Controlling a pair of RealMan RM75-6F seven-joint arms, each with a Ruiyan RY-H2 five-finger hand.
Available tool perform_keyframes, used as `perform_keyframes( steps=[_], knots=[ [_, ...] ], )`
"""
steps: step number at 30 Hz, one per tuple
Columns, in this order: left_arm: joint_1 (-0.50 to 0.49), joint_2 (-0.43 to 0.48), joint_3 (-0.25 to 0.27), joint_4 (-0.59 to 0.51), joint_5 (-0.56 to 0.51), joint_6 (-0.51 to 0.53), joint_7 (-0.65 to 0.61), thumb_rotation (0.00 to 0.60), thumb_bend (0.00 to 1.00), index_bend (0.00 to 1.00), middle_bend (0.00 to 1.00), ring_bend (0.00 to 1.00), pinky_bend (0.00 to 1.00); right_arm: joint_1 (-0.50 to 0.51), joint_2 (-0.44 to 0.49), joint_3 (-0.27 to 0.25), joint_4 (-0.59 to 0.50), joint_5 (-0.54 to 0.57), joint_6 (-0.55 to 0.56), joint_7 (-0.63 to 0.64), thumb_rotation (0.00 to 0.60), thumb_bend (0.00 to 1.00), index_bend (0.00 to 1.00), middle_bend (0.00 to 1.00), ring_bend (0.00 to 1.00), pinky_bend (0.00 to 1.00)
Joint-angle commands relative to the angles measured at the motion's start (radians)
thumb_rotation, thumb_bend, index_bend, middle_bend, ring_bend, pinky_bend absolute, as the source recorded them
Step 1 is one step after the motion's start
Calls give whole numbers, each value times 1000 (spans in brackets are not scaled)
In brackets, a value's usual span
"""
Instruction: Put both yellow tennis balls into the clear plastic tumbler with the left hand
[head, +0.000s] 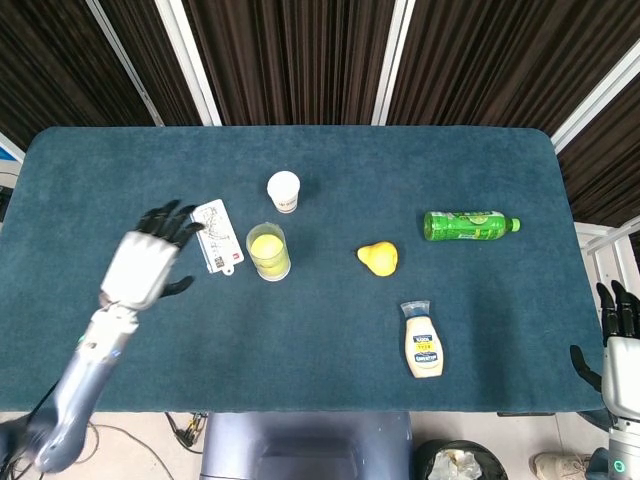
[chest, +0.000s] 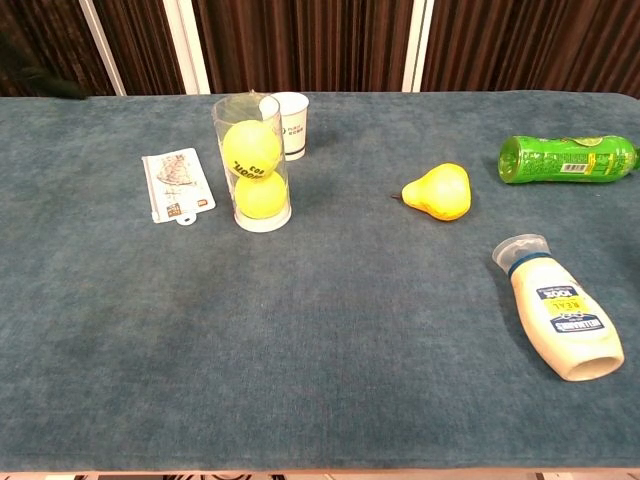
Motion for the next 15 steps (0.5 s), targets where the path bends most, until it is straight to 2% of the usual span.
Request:
perform_keyframes(
  steps=[1, 4, 5, 8, 15],
  knots=[
    [137, 42, 98, 51, 111, 124, -138, 600, 74, 253, 116, 67, 178, 2, -2, -2, 2, 1, -4, -4, 600, 340, 86, 75, 122, 112],
    [216, 38, 140, 120, 169, 200, -236, 600, 72, 235, 100, 53, 167, 3, -5, -4, 4, -1, -7, -6, 600, 339, 86, 75, 122, 112],
    [271, 35, 161, 164, 190, 262, -308, 600, 71, 230, 95, 50, 165, 4, -6, -5, 5, -3, -7, -7, 600, 339, 86, 75, 122, 112],
    [333, 23, 179, 253, 215, 314, -397, 600, 70, 225, 84, 39, 157, 3, -6, -6, 4, -8, -5, -3, 600, 339, 87, 75, 122, 112],
    [399, 19, 179, 343, 189, 311, -511, 600, 70, 212, 63, 10, 128, 1, 1, -9, 2, -11, -8, 4, 600, 340, 87, 75, 122, 112]
  ],
)
